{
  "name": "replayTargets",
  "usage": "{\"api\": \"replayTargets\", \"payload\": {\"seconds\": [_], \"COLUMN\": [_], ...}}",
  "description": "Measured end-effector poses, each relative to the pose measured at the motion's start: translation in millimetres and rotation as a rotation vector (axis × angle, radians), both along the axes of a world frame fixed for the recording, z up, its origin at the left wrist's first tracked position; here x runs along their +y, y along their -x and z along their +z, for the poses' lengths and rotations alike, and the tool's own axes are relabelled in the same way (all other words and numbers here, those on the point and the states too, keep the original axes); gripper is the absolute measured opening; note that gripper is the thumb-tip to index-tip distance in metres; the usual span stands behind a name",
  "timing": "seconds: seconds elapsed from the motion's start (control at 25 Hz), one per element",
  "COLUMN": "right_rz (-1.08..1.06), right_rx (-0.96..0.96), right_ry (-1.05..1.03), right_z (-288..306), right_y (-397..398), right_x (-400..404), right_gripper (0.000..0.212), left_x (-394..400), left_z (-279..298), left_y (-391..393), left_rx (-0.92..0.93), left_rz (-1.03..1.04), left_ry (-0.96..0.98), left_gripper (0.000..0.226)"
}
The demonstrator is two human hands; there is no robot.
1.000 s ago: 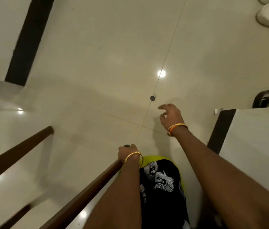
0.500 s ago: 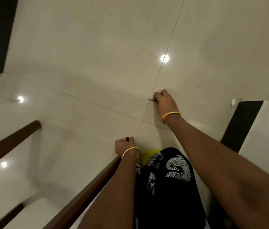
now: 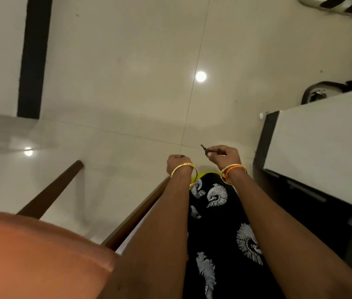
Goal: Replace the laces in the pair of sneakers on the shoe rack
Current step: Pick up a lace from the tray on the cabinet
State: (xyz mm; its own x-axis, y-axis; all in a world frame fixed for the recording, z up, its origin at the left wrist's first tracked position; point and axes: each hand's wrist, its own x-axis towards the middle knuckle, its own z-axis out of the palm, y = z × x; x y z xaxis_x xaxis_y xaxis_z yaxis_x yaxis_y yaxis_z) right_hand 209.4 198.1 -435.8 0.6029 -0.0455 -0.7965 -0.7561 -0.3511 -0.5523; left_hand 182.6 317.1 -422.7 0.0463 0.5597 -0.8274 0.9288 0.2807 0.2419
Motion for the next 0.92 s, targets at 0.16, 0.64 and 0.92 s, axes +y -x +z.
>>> {"api": "replayTargets", "payload": {"seconds": [0.16, 0.64, 0.92], "right_rz": [-0.287, -0.973, -1.531], "right_rx": [0.061, 0.014, -0.137], "right_ry": [-0.148, -0.179, -0.226], "right_z": [79.5, 228.9, 272.0], "right_y": [40.2, 192.2, 328.3], "right_x": [-12.7, -73.4, -139.6], "right_gripper": [0.014, 0.017, 0.022], "left_x": [-10.3, -54.1, -157.9], "left_z": [72.3, 222.5, 257.7], "left_y": [11.2, 98.1, 182.4], "left_rx": [-0.071, -0.086, -0.139], "left_rz": [-0.031, -0.971, -1.416], "left_ry": [0.201, 0.481, 0.561], "left_gripper": [0.013, 0.016, 0.019]}}
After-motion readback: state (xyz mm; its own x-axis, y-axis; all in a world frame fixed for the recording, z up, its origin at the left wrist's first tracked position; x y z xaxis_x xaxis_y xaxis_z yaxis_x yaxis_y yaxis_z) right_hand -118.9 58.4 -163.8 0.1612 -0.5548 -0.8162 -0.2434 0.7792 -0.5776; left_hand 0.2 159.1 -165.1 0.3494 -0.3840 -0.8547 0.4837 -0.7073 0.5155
